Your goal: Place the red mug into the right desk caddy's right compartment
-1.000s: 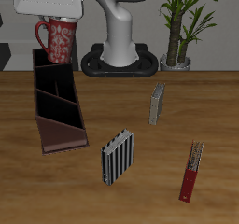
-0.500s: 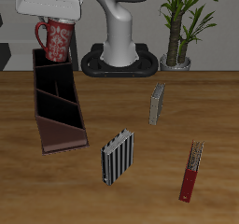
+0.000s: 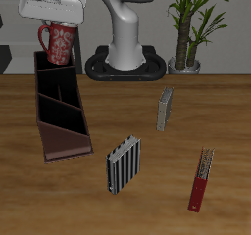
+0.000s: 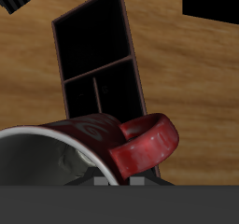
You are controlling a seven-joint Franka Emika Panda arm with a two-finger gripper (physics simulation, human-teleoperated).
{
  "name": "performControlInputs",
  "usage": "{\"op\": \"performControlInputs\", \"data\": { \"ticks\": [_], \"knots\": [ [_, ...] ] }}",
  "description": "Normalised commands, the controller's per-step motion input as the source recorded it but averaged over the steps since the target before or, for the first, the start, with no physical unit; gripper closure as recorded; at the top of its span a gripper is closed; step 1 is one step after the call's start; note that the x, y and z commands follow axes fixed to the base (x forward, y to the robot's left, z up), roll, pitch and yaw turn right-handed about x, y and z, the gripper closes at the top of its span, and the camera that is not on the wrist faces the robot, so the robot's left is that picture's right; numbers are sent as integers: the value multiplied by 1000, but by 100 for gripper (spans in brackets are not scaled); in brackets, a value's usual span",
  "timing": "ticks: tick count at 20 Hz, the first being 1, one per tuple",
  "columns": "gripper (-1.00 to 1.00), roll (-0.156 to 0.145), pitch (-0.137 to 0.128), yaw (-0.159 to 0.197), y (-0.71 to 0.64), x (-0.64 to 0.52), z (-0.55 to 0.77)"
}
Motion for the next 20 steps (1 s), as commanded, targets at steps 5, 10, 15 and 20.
{"op": "performControlInputs", "data": {
  "ticks": [5,10,15,20],
  "knots": [
    [100,-93,8,-22,-343,-235,-177],
    [100,-59,-15,-28,-87,-229,-96],
    [100,10,-24,-4,148,-315,-131],
    [100,24,-28,13,223,-333,-173]
  ]
}}
